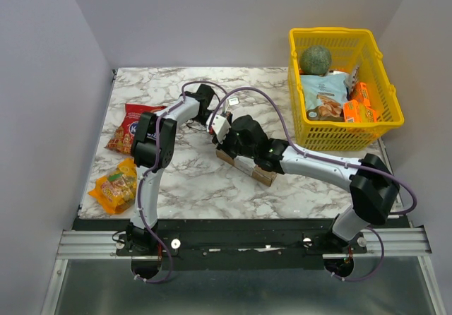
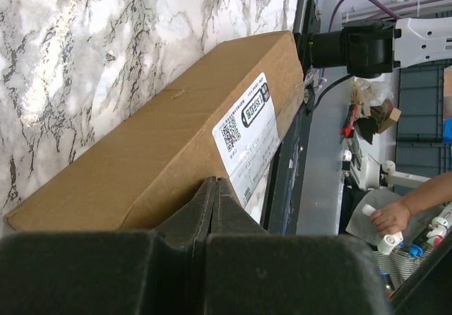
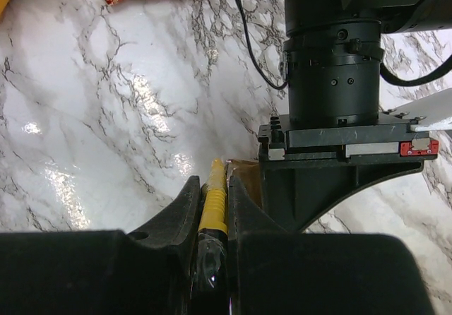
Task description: Unpack the express box
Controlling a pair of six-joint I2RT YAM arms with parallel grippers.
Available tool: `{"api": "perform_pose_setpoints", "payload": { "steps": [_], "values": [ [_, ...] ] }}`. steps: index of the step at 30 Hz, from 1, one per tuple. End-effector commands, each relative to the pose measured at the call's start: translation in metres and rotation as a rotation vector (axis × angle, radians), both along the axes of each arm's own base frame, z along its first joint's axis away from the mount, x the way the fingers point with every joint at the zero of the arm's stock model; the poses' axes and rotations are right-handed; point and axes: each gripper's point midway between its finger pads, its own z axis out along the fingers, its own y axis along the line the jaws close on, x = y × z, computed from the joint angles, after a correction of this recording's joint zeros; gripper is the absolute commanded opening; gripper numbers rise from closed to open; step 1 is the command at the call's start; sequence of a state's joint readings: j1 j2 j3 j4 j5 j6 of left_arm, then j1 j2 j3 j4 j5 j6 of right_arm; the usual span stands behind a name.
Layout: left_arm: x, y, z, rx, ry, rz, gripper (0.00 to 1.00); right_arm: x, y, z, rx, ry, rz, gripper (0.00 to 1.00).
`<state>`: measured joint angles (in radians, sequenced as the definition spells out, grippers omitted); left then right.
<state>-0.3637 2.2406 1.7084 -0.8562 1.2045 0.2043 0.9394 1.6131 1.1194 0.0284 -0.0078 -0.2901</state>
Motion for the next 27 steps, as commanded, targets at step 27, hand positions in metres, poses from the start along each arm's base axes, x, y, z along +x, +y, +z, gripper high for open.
{"api": "perform_pose_setpoints", "payload": {
  "steps": [27],
  "values": [
    [-0.004,0.004,-0.044,0.098,0.016,-0.025,0.00,0.021,0.009,0.000,0.012,-0.019,-0.006,0.00]
  ]
}}
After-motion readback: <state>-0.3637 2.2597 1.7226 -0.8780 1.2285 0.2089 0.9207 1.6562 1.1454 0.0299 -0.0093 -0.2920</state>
